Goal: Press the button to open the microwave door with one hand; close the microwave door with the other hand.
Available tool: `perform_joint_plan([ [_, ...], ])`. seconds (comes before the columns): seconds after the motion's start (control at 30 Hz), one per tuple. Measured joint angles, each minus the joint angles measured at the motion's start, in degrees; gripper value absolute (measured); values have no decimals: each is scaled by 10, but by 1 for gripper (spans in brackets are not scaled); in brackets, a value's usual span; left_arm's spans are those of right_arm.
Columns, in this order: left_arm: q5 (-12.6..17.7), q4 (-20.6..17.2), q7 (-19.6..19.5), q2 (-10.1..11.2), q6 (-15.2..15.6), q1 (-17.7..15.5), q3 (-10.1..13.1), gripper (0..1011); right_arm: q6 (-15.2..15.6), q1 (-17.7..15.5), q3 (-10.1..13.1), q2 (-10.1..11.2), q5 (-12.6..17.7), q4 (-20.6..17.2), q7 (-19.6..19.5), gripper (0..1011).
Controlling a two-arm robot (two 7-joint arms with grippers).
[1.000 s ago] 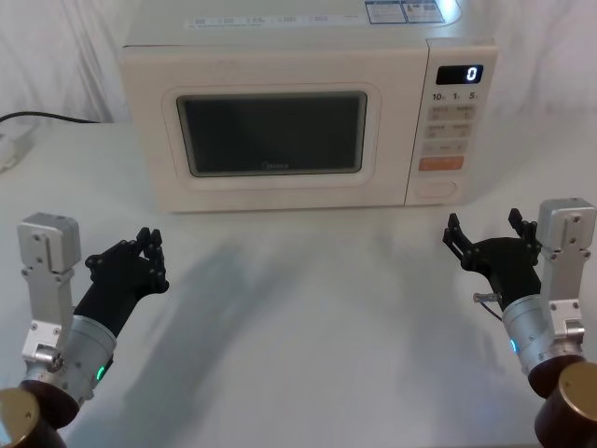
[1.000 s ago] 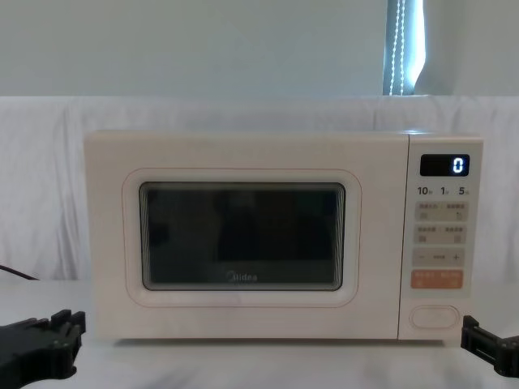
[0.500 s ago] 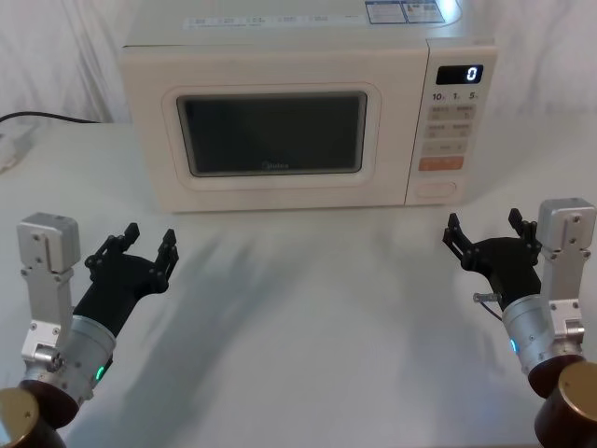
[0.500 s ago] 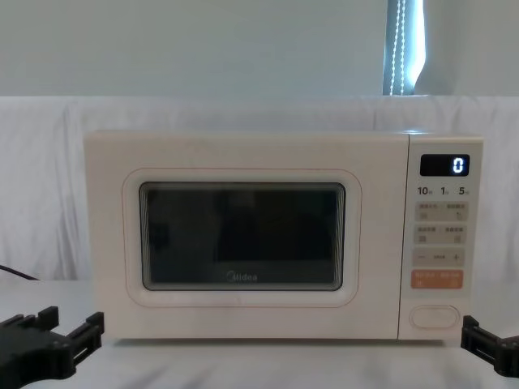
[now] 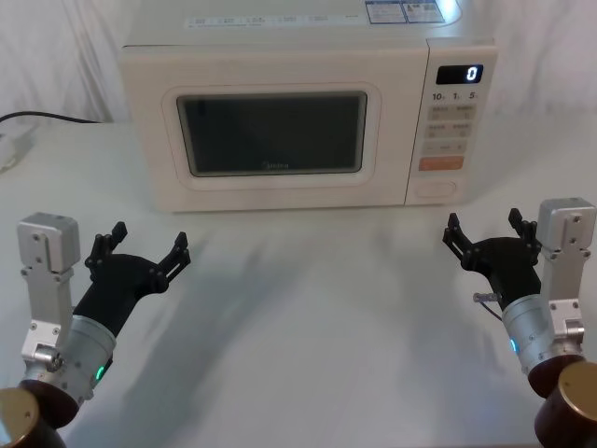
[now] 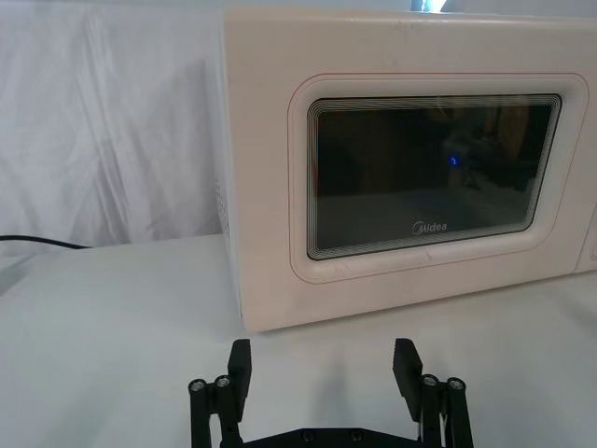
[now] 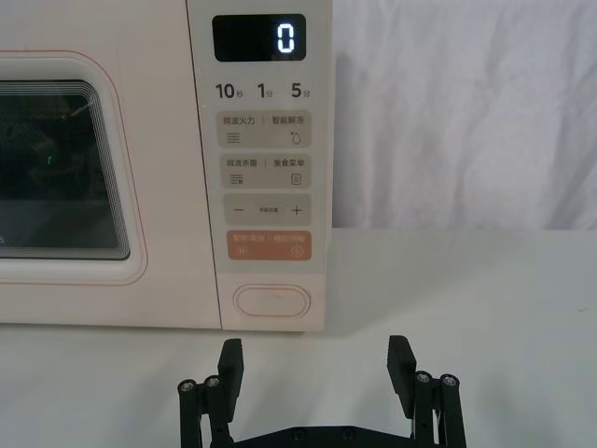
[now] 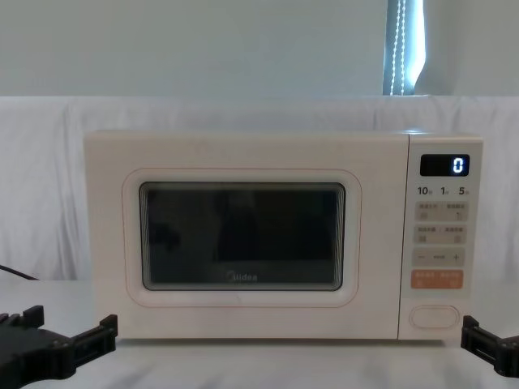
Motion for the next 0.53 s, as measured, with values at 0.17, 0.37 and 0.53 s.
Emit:
perform_joint_plan([
  [0.17,0,0,0,0,0,0,0,1001,0,0,0,0,0,0,0,1002],
  [0.37,0,0,0,0,0,0,0,1001,0,0,0,0,0,0,0,1002],
  [0.53,0,0,0,0,0,0,0,1001,0,0,0,0,0,0,0,1002],
])
